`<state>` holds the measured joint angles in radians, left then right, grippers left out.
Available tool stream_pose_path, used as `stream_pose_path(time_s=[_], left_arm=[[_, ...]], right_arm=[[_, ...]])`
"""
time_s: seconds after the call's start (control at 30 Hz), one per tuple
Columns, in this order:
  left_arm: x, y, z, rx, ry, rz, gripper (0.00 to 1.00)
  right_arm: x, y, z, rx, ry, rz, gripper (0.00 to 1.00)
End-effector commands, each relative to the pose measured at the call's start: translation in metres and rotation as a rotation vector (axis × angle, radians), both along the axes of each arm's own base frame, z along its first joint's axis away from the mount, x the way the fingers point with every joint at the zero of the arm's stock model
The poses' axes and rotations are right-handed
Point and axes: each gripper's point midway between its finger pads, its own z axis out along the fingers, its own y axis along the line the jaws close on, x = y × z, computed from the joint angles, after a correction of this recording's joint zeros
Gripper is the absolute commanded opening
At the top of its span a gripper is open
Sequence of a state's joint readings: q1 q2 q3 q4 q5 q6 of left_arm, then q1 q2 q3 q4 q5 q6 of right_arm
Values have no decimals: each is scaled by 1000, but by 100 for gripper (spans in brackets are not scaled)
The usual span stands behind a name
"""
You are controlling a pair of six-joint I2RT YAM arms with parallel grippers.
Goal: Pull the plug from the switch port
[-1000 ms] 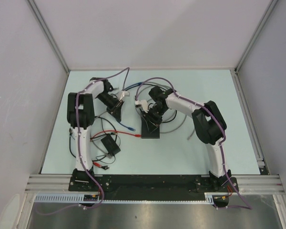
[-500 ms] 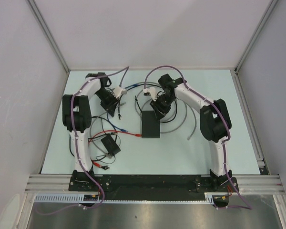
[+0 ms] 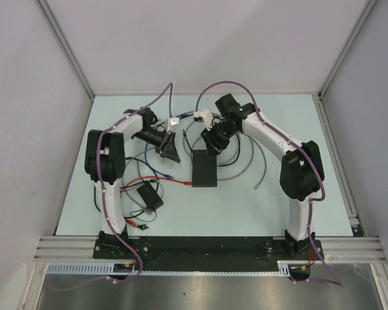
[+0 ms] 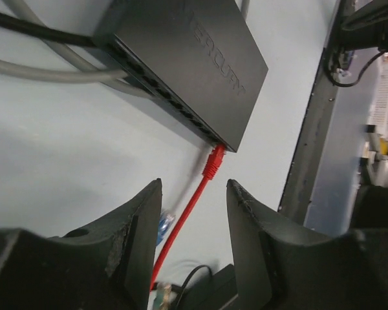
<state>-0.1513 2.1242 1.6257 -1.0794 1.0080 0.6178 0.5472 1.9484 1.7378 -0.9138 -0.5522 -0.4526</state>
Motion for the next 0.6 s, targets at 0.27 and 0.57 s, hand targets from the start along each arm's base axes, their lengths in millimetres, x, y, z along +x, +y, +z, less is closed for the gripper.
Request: stream_pose_path(time_s=[0.27,0.57], left_arm=[[-17,-34,-18,-93,43,26,56],[-34,-48,-37,-47,75,-31,56]], right_arm=[[-24,23,-67,-16,148,52,9],[-28,10,-93,-74,195,67,1]])
